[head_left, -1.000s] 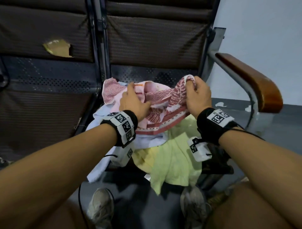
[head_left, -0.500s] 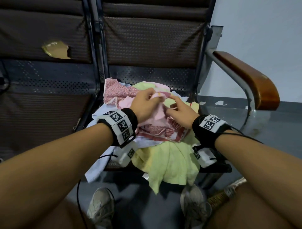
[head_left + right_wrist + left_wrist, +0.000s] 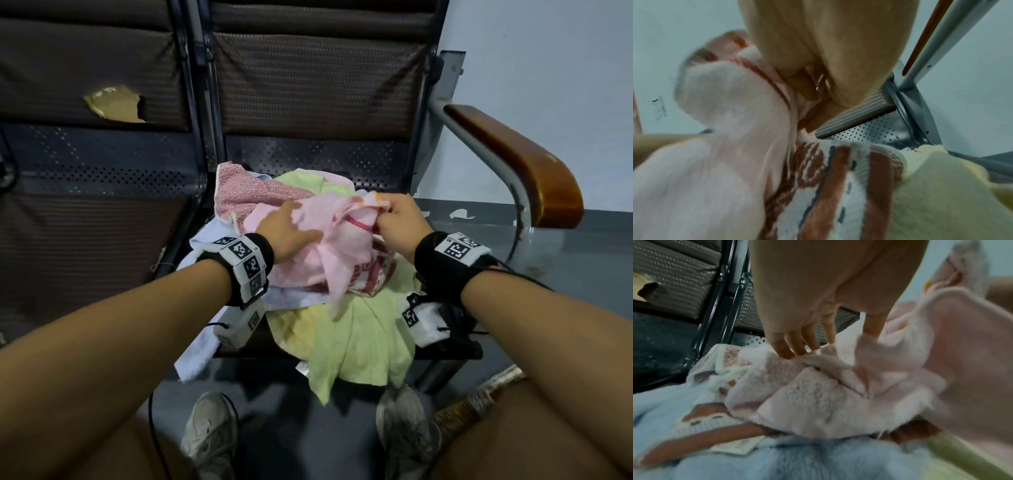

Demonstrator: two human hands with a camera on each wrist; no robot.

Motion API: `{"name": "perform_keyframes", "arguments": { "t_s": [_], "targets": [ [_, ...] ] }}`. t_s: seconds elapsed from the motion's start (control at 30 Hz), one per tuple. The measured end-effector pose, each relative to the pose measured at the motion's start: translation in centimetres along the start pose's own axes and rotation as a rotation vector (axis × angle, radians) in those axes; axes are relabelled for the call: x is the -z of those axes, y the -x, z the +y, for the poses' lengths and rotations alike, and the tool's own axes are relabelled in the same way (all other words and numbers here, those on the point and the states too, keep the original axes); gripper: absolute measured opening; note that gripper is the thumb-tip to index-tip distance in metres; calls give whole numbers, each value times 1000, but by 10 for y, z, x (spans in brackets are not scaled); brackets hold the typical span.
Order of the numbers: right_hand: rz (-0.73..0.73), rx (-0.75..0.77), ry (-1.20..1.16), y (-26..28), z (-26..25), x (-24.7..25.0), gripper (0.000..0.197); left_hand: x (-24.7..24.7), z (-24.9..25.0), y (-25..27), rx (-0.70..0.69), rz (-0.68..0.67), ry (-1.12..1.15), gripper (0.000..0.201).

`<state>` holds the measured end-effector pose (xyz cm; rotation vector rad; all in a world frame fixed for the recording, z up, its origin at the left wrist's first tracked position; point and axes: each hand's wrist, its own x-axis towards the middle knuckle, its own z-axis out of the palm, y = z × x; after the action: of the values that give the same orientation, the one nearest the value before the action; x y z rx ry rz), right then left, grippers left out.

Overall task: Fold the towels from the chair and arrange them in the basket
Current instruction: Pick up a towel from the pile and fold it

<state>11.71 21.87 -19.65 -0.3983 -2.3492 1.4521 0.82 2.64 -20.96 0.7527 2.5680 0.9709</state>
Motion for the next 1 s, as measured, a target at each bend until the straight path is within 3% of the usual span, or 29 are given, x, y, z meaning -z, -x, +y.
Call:
{"name": "perform_keyframes", "arguments": {
  "t_s": [0.07,0.13,0.3,0.4,0.47,0.53,0.6,0.67,0.73,0.8,0.87,0.97,1.0],
  "targets": [
    [-6,-93,-58,4,0,0,28,-8,-2,-1,-71,-32,-106,31],
    [-3,-196,-101,5,0,-2,23,-12,4,1,-125,47,-111,13],
    [11,-255,-330,2,-8,-4,30,-3,32,-2,-74,264,265,18],
    [14,-262,-270,2,-17,-2,25,5,47,-2,-6,242,587,16],
    [-75,-243,-134,7,-19,0,28,11,53,3,10,197,727,15],
    [-244,-174,191,12,-18,-2,39,16,53,7,-57,171,615,15],
    [-365,-192,300,17,-18,-3,51,19,50,11,-146,180,455,7],
    [-288,-202,279,15,-21,-3,37,21,47,12,-161,225,401,12],
    [-180,-200,101,14,-27,-4,16,23,47,11,-140,229,475,20],
    [-160,-209,-12,13,-26,-9,50,25,49,10,-127,221,522,25],
    [-216,-162,194,17,-29,-18,63,25,51,10,-98,219,574,27],
    [-214,-78,423,19,-27,-28,34,27,51,9,-69,250,555,35],
    [-165,-49,478,17,-28,-29,34,29,51,8,-79,260,524,36]
  ]
}}
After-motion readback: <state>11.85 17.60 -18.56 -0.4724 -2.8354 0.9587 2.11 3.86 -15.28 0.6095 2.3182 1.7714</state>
